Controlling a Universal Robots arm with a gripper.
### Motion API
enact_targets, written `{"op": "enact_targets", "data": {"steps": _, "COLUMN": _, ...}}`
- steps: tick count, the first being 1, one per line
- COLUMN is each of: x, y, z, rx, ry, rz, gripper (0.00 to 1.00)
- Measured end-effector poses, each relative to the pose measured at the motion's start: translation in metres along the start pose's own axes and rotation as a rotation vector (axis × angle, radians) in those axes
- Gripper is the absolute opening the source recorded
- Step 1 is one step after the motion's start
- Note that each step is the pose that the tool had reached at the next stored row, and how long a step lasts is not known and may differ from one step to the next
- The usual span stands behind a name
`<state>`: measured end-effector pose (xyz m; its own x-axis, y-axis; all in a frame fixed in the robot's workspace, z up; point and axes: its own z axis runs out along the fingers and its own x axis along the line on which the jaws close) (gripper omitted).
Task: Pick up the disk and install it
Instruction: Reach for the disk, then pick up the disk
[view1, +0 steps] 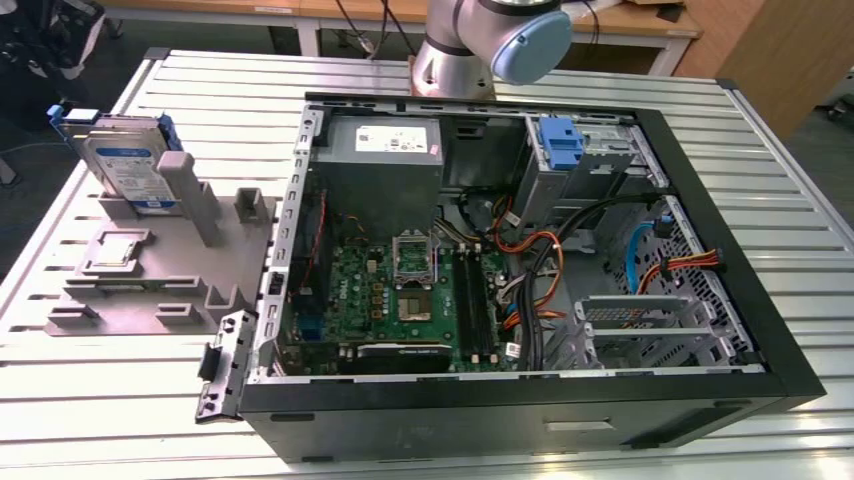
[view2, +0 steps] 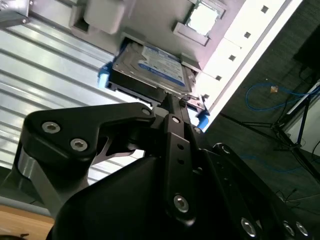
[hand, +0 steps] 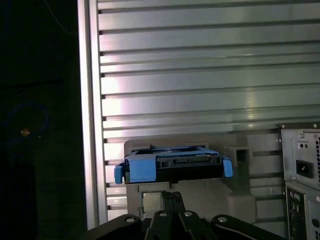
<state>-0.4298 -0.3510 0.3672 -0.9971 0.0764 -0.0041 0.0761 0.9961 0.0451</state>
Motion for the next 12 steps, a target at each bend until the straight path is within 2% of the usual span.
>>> {"op": "enact_targets", "data": {"steps": 4, "x": 0.0107, "y": 0.0035, "z": 0.0022, "rx": 0.0001, "ry": 0.0007, "rz": 0.000, "gripper": 0.10}}
{"op": "enact_targets", "data": {"steps": 12, "x": 0.0110, "y": 0.0036, "z": 0.0024, "rx": 0.0002, "ry": 0.0018, "rz": 0.000, "gripper": 0.10}}
